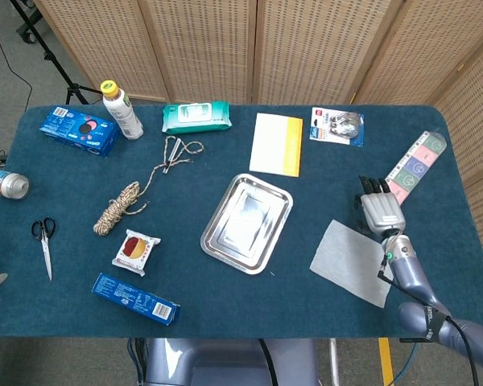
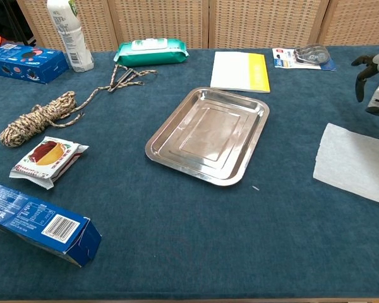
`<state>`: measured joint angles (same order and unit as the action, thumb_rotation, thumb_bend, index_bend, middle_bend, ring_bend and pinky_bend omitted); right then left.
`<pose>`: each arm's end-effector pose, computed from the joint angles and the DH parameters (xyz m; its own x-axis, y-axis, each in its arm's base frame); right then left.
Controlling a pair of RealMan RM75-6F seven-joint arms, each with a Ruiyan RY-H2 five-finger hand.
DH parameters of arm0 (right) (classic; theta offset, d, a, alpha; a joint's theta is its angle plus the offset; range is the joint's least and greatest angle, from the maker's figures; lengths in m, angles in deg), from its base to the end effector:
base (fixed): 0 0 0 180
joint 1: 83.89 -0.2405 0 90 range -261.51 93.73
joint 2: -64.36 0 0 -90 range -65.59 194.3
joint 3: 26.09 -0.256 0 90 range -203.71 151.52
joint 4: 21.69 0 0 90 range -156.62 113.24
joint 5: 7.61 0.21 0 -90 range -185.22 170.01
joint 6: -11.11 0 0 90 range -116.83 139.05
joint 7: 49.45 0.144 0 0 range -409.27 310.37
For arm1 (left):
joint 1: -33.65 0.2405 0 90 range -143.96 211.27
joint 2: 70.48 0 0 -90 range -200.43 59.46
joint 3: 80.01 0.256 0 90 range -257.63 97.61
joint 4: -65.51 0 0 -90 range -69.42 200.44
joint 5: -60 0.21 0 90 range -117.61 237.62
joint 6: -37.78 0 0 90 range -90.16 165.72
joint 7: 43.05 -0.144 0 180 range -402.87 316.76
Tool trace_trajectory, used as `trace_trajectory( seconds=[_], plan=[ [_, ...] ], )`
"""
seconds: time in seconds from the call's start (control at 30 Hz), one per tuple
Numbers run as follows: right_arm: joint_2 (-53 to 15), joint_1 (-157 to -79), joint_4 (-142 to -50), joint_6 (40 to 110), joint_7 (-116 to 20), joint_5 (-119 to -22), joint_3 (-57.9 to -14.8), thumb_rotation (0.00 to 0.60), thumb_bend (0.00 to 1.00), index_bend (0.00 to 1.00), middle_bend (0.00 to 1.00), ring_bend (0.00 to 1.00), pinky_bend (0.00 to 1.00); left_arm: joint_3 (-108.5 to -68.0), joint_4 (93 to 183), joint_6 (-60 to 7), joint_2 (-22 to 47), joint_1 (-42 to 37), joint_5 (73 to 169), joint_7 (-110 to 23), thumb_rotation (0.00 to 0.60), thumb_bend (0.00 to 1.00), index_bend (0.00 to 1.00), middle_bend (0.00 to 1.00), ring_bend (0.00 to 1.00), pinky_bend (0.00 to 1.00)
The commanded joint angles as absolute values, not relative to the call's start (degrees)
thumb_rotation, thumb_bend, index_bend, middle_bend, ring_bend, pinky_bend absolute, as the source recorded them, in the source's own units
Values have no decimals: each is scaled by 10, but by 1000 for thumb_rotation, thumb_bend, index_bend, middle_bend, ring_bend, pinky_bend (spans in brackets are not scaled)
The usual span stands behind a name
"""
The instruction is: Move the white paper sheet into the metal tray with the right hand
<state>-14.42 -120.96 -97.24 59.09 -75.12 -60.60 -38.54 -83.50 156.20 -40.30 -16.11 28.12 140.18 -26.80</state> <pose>-0.2619 -0.3783 0.0666 0.5937 -0.2838 0.7529 -0.7968 -0.0769 0.5993 -0.3435 0.1872 0.2141 0.2958 0.0622 0.9532 0.9469 0.1122 -0.3012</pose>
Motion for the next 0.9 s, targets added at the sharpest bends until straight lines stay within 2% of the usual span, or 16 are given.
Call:
trace_trajectory(
  seconds=[0.03,0.9],
  plan=[
    [-150,-1225,-968,577,-770,-581,-378,600,410,438,0,0,0,-835,1562,-404,-161,281,1402,-267,600,0,0,0,0,0],
    [-195,-1278,-932,546,-815,-507,-345,600,414,438,0,0,0,-838,1559,-403,-164,282,1397,-259,600,0,0,0,0,0]
  ],
)
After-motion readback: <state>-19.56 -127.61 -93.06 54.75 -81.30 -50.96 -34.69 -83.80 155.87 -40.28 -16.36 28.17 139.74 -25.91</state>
